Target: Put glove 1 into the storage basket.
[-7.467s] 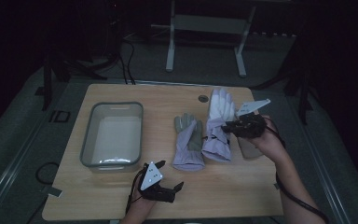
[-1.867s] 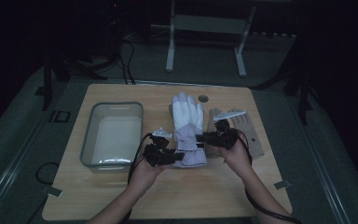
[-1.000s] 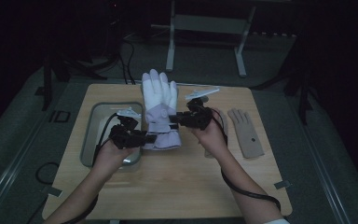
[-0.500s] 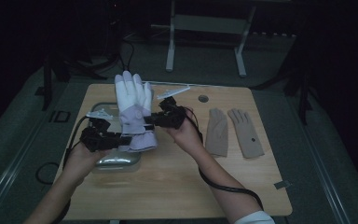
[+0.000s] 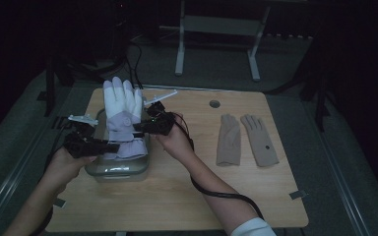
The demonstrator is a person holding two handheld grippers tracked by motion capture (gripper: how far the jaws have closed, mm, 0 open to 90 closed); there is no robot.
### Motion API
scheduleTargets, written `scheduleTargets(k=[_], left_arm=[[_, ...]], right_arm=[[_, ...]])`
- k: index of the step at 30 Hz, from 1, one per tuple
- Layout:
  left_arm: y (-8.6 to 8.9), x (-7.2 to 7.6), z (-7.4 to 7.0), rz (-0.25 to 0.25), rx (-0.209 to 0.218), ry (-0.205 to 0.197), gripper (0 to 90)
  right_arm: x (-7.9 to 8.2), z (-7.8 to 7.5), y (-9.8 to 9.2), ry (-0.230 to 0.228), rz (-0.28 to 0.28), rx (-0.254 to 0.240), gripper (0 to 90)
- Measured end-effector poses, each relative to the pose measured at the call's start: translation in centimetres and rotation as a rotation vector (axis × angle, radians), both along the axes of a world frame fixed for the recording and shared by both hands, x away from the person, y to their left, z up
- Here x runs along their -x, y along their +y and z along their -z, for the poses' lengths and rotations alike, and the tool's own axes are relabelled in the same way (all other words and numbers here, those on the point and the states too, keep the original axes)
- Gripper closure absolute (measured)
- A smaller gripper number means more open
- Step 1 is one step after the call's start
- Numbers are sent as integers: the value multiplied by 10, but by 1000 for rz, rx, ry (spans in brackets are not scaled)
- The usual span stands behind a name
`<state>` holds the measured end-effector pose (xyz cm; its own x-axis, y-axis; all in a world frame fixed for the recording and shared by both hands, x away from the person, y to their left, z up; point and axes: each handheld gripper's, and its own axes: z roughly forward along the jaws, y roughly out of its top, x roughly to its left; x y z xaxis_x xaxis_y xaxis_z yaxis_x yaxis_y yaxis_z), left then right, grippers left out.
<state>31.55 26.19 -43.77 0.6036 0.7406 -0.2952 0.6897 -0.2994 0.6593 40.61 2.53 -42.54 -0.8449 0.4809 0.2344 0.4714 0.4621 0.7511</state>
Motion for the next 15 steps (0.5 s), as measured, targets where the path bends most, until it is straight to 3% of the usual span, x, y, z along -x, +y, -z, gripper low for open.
scheduleTargets(k=[6,7,9,15], left_arm=[[8,-8,26,15,-11,41,720],[10,-10,29,14,-12,55,719],[16,-11,38,13,-9,92,719],[21,-8,51,16,-5,137,717]], right_arm=[[-3,26,6,43,16,17,778],[-5,36,12,54,20,39,778],[-5,42,17,73,23,55,779],[-2,57,24,113,9,83,779]])
